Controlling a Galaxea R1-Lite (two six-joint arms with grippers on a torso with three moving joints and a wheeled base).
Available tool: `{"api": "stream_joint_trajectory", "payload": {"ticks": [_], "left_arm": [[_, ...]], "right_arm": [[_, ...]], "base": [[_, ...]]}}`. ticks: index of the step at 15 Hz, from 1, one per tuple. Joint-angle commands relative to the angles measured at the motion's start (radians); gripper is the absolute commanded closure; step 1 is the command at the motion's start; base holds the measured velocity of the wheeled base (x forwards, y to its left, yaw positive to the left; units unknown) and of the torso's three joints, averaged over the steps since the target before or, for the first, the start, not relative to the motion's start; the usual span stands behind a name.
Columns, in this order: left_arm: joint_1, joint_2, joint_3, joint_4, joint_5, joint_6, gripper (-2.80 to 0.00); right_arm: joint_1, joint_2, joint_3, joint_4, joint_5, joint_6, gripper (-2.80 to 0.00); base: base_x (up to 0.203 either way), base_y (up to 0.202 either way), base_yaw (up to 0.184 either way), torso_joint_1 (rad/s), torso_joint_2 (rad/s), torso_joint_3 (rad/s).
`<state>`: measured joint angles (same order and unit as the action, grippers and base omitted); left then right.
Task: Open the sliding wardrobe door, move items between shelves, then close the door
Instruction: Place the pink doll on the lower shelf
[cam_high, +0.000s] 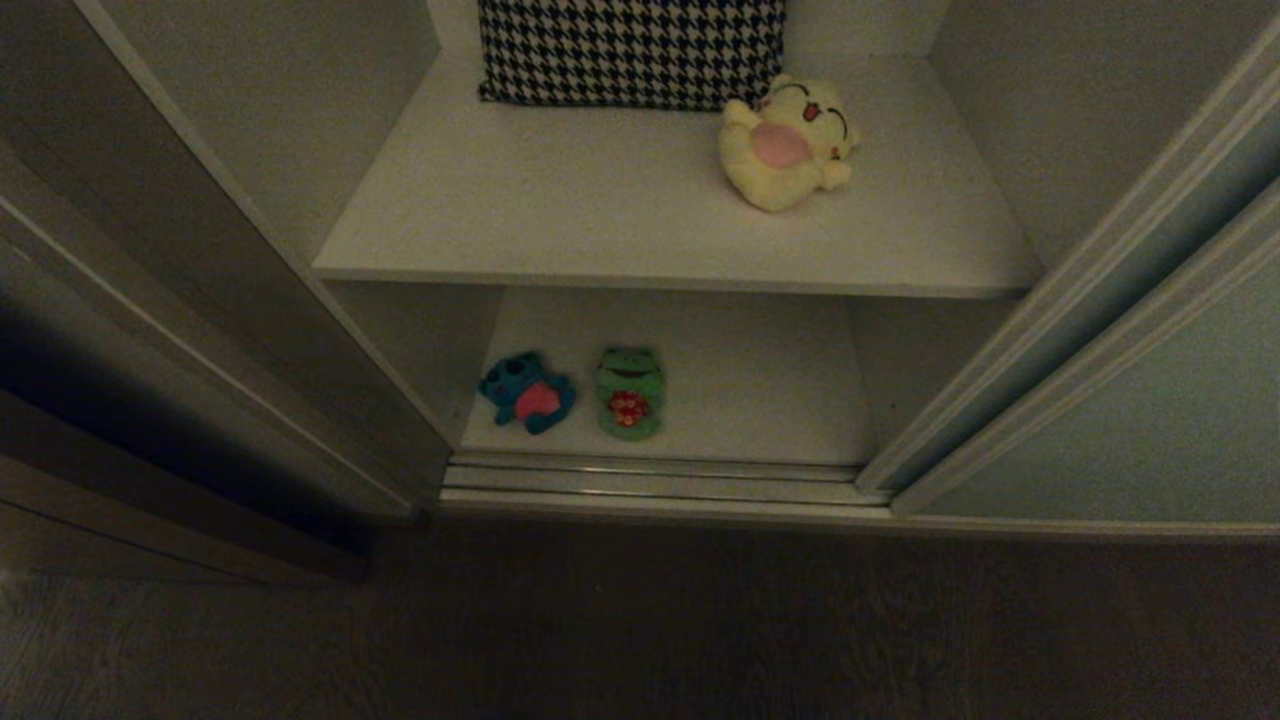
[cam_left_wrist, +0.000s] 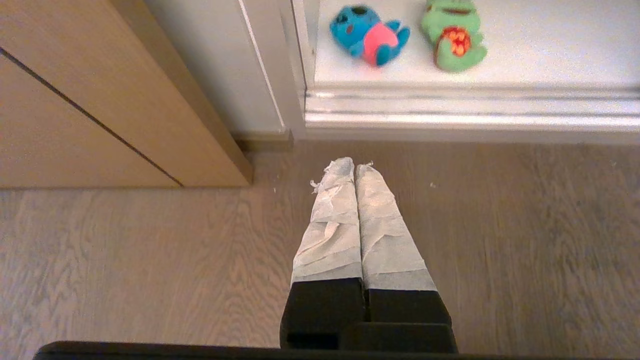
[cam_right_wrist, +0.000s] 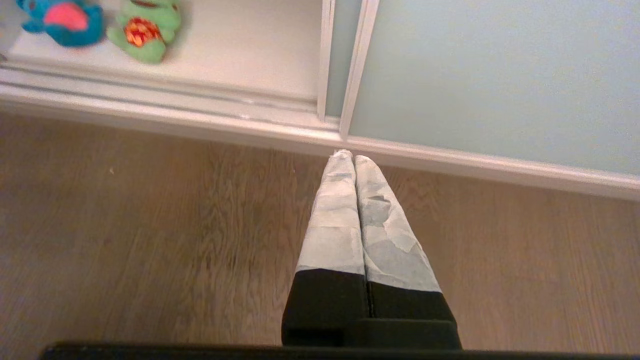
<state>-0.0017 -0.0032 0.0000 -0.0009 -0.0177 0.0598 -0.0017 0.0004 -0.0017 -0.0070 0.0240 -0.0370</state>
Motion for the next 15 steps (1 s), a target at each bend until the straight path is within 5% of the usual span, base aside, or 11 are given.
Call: {"api": "stream_joint_trajectory", "payload": {"ticks": [1,15], "left_arm": [[0.0,0.003,0.0,-0.001,-0.001,0.0,0.0],[0.0,0.003,-0.002,0.002,0.003,-0.012,0.0]], "right_arm": [[0.0,-0.002,0.0,0.001,0.001,-0.001,0.0],[0.0,-0.002,0.0,0.0,0.001,-0.001,0.0]], "base": [[0.0,0.0,0.0,-0.002,0.0,0.206],[0.0,0.0,0.0,0.002,0.0,0.071]]}}
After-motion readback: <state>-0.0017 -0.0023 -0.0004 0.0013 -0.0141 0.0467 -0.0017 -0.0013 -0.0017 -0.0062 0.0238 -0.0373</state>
